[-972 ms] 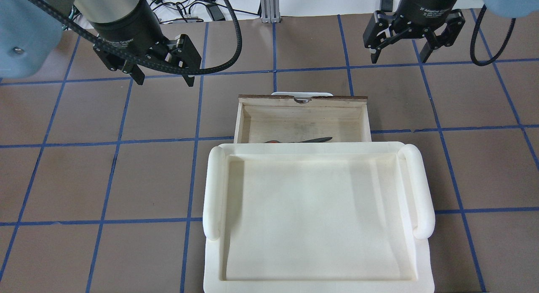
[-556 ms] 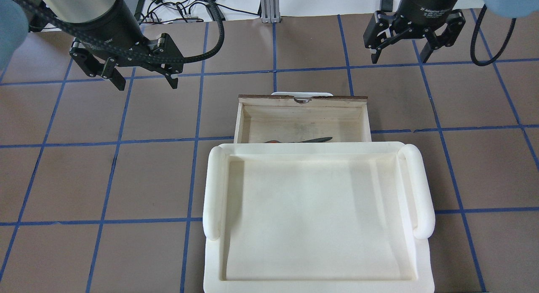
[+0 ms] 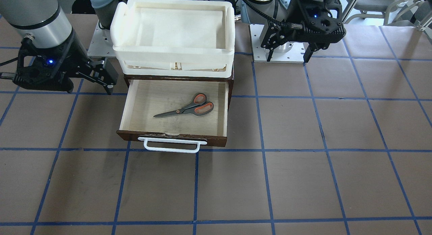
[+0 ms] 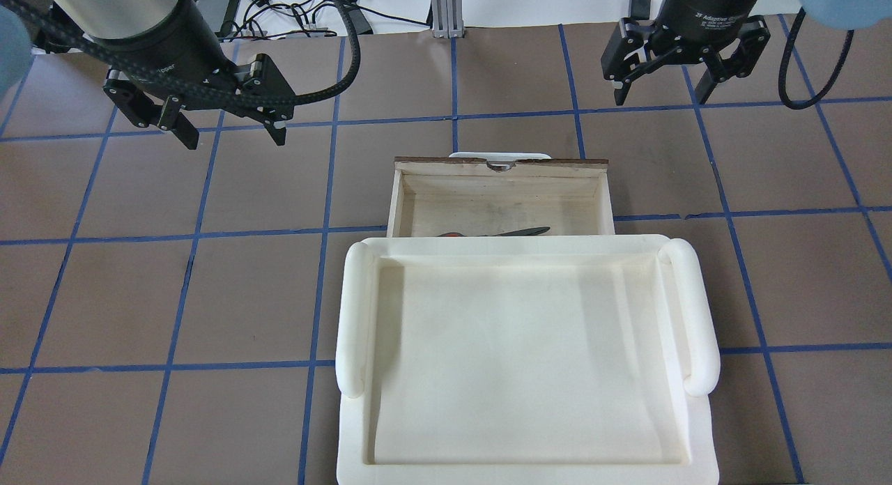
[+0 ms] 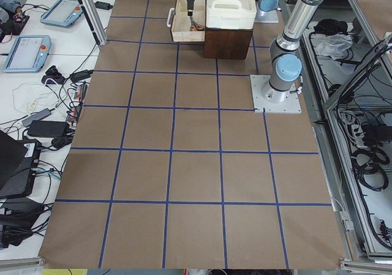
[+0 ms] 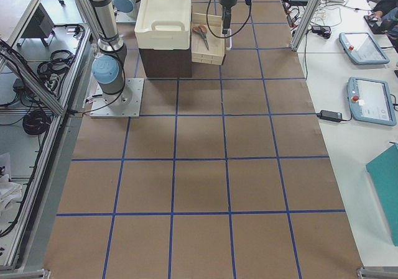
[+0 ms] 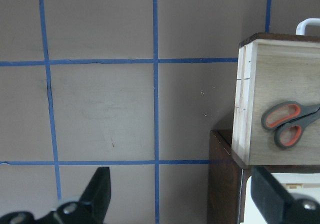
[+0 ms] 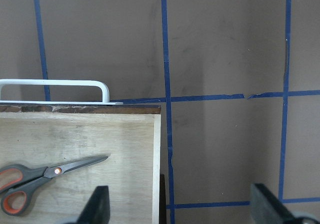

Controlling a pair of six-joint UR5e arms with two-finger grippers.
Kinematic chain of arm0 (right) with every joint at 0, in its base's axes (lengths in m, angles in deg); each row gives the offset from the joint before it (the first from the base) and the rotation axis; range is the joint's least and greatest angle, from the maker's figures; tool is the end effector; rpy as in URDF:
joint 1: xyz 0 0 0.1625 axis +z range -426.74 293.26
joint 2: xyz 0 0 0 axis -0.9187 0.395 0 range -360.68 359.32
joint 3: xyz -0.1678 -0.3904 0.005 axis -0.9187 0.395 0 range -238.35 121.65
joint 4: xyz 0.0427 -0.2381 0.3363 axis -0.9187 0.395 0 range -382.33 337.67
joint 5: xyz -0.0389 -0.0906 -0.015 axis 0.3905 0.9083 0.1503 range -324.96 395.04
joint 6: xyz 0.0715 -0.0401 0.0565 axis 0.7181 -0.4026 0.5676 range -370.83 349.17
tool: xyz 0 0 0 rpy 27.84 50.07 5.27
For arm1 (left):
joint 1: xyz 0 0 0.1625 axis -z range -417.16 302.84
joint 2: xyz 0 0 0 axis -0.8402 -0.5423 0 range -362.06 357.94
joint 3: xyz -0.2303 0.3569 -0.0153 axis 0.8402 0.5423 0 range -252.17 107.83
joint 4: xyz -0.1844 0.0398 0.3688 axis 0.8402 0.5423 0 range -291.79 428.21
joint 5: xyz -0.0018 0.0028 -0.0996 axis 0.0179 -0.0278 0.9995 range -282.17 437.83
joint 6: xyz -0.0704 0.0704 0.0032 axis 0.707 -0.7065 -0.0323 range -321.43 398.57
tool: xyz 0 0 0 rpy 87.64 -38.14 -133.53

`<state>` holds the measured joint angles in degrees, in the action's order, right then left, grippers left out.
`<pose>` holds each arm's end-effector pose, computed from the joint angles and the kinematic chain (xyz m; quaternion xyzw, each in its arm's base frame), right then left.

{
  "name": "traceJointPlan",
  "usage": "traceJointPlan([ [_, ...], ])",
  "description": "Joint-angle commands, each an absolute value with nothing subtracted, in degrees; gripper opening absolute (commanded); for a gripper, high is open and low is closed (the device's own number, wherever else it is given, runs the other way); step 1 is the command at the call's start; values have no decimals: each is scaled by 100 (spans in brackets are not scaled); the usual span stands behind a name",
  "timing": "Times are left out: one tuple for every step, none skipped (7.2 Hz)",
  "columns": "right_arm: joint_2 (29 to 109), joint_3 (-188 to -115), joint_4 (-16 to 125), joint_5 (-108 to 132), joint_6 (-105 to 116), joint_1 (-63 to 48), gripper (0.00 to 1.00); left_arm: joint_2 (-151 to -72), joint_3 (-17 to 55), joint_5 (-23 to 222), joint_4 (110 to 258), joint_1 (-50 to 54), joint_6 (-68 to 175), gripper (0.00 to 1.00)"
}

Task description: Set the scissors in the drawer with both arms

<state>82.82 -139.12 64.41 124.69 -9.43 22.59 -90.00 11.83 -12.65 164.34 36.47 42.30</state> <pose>0.1276 -0.5403 0.5029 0.0181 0.9998 0.0046 0.0030 -0.1623 -0.4667 0.5460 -0.0010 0.9998 -0.0170 0.0031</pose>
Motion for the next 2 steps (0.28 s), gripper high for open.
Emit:
traceJointPlan([
  [8282, -13912, 6433, 12469, -943, 2256, 100, -8995, 1212, -1288, 16436, 3644, 4217, 100],
  [8282, -13912, 6433, 12469, -943, 2256, 100, -9038, 1221, -1288, 16428, 3635, 4208, 100],
])
